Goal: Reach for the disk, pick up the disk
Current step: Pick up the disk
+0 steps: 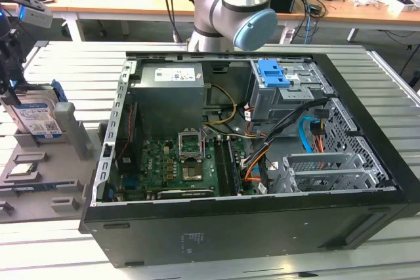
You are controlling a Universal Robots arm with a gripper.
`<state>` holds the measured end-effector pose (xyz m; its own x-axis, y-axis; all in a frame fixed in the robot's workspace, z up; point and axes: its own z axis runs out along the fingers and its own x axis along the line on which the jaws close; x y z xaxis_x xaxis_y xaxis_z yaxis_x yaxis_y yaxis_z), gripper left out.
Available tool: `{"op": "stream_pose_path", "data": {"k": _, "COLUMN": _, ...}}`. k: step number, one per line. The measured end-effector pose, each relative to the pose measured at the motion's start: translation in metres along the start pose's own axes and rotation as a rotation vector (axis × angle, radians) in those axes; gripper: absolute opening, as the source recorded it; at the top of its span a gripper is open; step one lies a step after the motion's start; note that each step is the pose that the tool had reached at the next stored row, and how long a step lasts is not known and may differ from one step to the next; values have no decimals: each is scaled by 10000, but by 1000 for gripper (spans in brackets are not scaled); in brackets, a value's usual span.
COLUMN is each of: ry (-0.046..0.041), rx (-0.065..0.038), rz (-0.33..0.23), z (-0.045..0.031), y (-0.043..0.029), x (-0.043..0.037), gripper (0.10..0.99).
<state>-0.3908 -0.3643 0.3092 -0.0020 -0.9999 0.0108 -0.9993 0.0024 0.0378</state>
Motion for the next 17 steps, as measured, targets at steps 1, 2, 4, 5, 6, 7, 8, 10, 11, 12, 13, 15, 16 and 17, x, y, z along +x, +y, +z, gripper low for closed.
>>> {"op": "stream_pose_path", "data": {"k": 1, "ry": 0, "rx": -1, "rz": -1, "z": 12, "y": 0, "x": 0, "gripper": 482}}
{"op": "stream_pose_path", "data": {"k": 2, "ry": 0, "rx": 0, "rz": -2, "z": 20, "y": -1, "x": 0, "gripper": 482}}
{"op": "stream_pose_path", "data": {"k": 4, "ry": -7, "rx": 0, "rz": -5, "z": 35, "y": -1, "x": -1, "gripper": 482}}
{"op": "stream_pose_path", "data": {"k": 5, "ry": -20, "rx": -1, "rz": -8, "z": 40, "y": 0, "x": -1, "gripper": 482}}
{"op": "stream_pose_path", "data": {"k": 6, "ry": -43, "rx": -1, "rz": -17, "z": 44, "y": 0, "x": -1, "gripper": 482}}
{"op": "stream_pose_path", "data": {"k": 7, "ry": -94, "rx": 0, "rz": -41, "z": 51, "y": 1, "x": -1, "gripper": 482}}
{"op": "stream_pose_path", "data": {"k": 8, "ry": -129, "rx": 0, "rz": -61, "z": 55, "y": 3, "x": -1, "gripper": 482}}
{"op": "stream_pose_path", "data": {"k": 10, "ry": -207, "rx": 1, "rz": -118, "z": 64, "y": 10, "x": -1, "gripper": 482}}
{"op": "stream_pose_path", "data": {"k": 11, "ry": -228, "rx": 0, "rz": -148, "z": 69, "y": 14, "x": -1, "gripper": 482}}
{"op": "stream_pose_path", "data": {"k": 12, "ry": -245, "rx": 3, "rz": -186, "z": 78, "y": 20, "x": -1, "gripper": 482}}
{"op": "stream_pose_path", "data": {"k": 13, "ry": -257, "rx": 2, "rz": -217, "z": 88, "y": 26, "x": -1, "gripper": 482}}
{"op": "stream_pose_path", "data": {"k": 15, "ry": -263, "rx": 0, "rz": -240, "z": 99, "y": 36, "x": -1, "gripper": 482}}
{"op": "stream_pose_path", "data": {"k": 16, "ry": -263, "rx": 0, "rz": -253, "z": 106, "y": 45, "x": -2, "gripper": 482}}
{"op": "stream_pose_path", "data": {"k": 17, "ry": -264, "rx": 1, "rz": -261, "z": 111, "y": 49, "x": -1, "gripper": 482}}
